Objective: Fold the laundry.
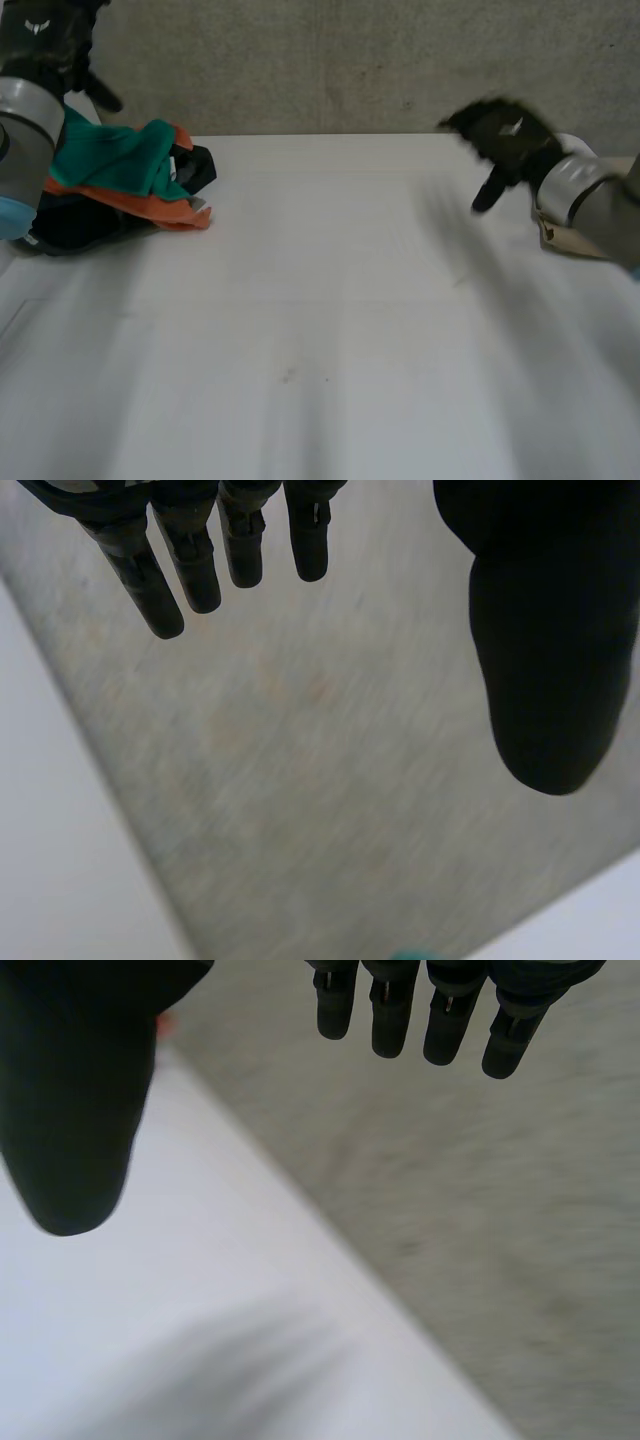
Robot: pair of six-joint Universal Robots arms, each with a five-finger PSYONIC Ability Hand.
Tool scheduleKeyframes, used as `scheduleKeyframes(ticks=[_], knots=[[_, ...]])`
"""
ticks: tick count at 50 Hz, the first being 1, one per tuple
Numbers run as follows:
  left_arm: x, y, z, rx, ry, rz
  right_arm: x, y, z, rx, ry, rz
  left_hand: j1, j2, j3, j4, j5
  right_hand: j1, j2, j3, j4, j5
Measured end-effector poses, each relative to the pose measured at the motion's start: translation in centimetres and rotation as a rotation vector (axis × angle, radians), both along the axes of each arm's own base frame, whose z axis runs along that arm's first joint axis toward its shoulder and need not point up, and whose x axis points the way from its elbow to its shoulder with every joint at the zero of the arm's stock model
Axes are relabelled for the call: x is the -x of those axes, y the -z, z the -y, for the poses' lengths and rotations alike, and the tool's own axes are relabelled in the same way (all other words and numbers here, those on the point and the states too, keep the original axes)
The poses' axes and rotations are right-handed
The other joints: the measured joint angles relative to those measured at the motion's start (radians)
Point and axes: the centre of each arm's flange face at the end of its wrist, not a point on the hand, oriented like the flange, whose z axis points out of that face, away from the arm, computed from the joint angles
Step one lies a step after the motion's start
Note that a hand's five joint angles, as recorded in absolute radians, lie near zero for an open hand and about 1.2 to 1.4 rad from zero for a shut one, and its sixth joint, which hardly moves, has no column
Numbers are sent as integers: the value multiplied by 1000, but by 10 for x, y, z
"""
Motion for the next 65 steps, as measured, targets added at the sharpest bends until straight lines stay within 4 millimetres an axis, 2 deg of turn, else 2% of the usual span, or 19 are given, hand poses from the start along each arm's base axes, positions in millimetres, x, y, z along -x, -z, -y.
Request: scheduleKeyframes(ticks=[2, 3, 7, 14, 16, 18, 20, 24, 27, 34, 37, 42, 46, 51, 54, 56, 58, 61, 65], knots=[[-7, 10, 12, -5, -25, 28, -4, 8, -11, -26, -21, -33, 0, 0, 0, 0, 0, 0, 0, 0, 0, 0], [-22, 32, 37, -9, -75, 87, -9, 24, -32, -73, -56, -98, 0, 0, 0, 0, 0, 0, 0, 0, 0, 0], [-51, 75, 78, 3, -151, 165, -12, 54, -68, -159, -107, -206, 0, 0, 0, 0, 0, 0, 0, 0, 0, 0], [-87, 136, 121, 19, -210, 203, -2, 77, -100, -231, -115, -253, 26, 31, 23, 30, 28, 0, 0, 0, 0, 0], [-94, 149, 128, 16, -217, 203, 1, 78, -105, -229, -108, -251, 471, 436, 396, 418, 398, 0, 0, 0, 0, 0], [-97, 157, 132, 15, -221, 202, 3, 77, -108, -219, -103, -247, 790, 742, 696, 720, 680, 0, 0, 0, 0, 0], [-97, 162, 133, 11, -221, 200, 4, 75, -109, -204, -99, -242, 884, 942, 905, 942, 874, 0, 0, 0, 0, 0], [-88, 156, 130, 18, -208, 193, 4, 69, -108, -173, -93, -233, 884, 969, 929, 981, 884, 0, 0, 0, 0, 0], [-70, 128, 119, 56, -178, 180, 4, 62, -106, -143, -89, -224, 884, 969, 929, 982, 884, 0, 0, 0, 0, 0], [-1, 23, 53, 221, -17, 63, 2, 34, -93, -41, -44, -164, 884, 977, 947, 987, 884, 0, 0, 0, 0, 0], [29, -17, 7, 267, 94, -25, 3, 19, -87, -7, 0, -107, 884, 981, 952, 987, 884, 0, 0, 0, 0, 0], [68, -42, -62, 253, 274, -130, 8, -2, -77, 24, 78, -2, 884, 981, 952, 988, 884, 0, 0, 0, 0, 0], [108, -22, -113, 150, 438, -156, 14, -14, -71, 34, 128, 53, 883, 981, 952, 991, 884, 0, 0, 0, 0, 0], [158, 43, -168, -62, 619, -112, 22, -18, -66, 39, 166, 74, 872, 961, 940, 978, 876, 0, 0, 0, 0, 0], [182, 88, -195, -198, 695, -59, 26, -19, -63, 38, 181, 73, 524, 595, 597, 622, 578, 0, 0, 0, 0, 0], [196, 118, -213, -290, 738, -12, 30, -18, -60, 37, 193, 71, 81, 203, 191, 203, 171, 0, 0, 0, 0, 0], [204, 139, -227, -365, 762, 34, 34, -17, -57, 33, 205, 67, 5, 57, 43, 51, 32, 0, 0, 0, 0, 0], [207, 150, -236, -423, 771, 73, 38, -15, -54, 27, 218, 62, 5, 29, 19, 24, 10, 0, 0, 0, 0, 0], [200, 136, -234, -425, 751, 78, 43, -12, -54, 1, 232, 53, 5, 28, 19, 24, 10, 0, 0, 0, 0, 0]])
